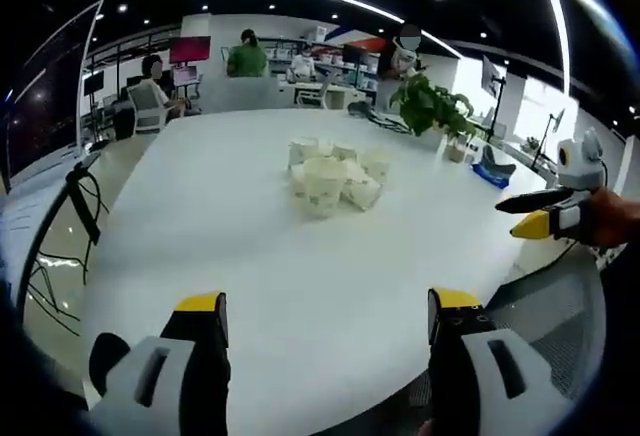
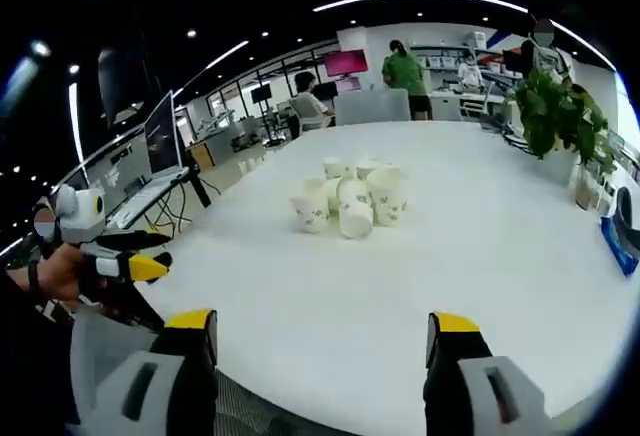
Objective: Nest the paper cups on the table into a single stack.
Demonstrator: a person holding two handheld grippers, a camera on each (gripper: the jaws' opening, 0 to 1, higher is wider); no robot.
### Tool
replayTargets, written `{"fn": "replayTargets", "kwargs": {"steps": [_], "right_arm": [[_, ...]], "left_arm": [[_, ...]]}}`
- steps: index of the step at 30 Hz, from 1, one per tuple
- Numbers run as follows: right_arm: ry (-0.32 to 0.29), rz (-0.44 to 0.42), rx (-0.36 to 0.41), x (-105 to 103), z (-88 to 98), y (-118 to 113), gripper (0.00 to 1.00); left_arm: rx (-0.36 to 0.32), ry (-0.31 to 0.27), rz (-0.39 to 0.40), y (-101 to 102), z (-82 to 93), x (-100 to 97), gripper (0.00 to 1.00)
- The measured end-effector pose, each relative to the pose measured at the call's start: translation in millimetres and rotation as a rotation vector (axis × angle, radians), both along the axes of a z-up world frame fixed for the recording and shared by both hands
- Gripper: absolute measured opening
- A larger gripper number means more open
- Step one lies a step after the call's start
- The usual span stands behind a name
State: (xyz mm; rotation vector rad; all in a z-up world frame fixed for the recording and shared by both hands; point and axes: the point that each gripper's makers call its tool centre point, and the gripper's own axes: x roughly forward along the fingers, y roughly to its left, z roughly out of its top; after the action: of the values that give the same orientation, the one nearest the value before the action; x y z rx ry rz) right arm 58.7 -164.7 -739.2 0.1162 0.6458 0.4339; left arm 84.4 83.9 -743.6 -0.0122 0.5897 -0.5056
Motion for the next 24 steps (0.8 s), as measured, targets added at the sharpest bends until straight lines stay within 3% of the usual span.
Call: {"fn": "replayTargets", "kwargs": {"steps": [24], "right_arm": [[-0.001, 0.013, -0.003, 2.1, -2.3, 4.7, 0.87]], "left_arm": [[-0.008, -0.006, -0.001, 1.5, 1.0, 1.1, 0.81]]}}
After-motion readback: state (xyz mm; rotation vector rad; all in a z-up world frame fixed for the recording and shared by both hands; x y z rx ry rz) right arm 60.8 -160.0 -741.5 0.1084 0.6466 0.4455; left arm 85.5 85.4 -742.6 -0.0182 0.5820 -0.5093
